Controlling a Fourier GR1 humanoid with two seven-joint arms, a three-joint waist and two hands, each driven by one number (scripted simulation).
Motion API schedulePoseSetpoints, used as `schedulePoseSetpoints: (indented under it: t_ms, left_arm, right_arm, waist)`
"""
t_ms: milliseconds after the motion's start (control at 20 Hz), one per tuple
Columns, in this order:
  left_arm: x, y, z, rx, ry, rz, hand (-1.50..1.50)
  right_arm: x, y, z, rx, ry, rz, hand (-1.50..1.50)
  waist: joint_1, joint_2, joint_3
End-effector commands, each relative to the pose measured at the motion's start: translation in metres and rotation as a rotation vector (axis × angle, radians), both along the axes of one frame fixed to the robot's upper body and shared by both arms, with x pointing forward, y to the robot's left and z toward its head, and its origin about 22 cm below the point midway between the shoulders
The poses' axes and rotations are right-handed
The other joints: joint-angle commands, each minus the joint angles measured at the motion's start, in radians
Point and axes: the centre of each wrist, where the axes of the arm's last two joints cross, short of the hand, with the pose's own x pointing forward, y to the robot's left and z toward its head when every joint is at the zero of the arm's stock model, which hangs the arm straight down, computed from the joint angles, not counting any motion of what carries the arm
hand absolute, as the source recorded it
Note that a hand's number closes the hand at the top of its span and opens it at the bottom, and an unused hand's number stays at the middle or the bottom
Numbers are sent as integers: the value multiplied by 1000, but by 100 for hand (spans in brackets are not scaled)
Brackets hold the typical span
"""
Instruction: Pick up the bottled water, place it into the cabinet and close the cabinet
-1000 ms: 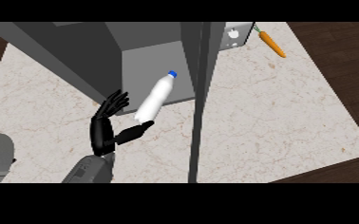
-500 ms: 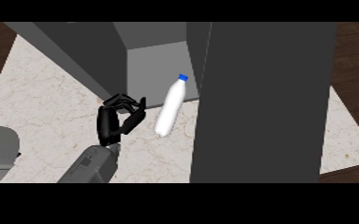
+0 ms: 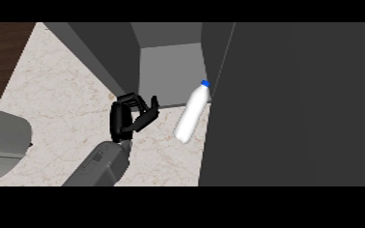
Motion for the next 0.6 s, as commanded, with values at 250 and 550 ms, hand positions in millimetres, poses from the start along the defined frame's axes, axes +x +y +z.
schedulePoseSetpoints:
  t_ms: [250, 550]
  left_arm:
    - [33, -65, 54, -242, -177, -310, 150]
    - [23, -73, 36, -321, -167, -445, 150]
  right_arm:
    - [-17, 1, 3, -42, 40, 13, 150]
    - [-41, 16, 19, -88, 65, 57, 150]
  waist:
    - [45, -10, -4]
    - [78, -13, -3]
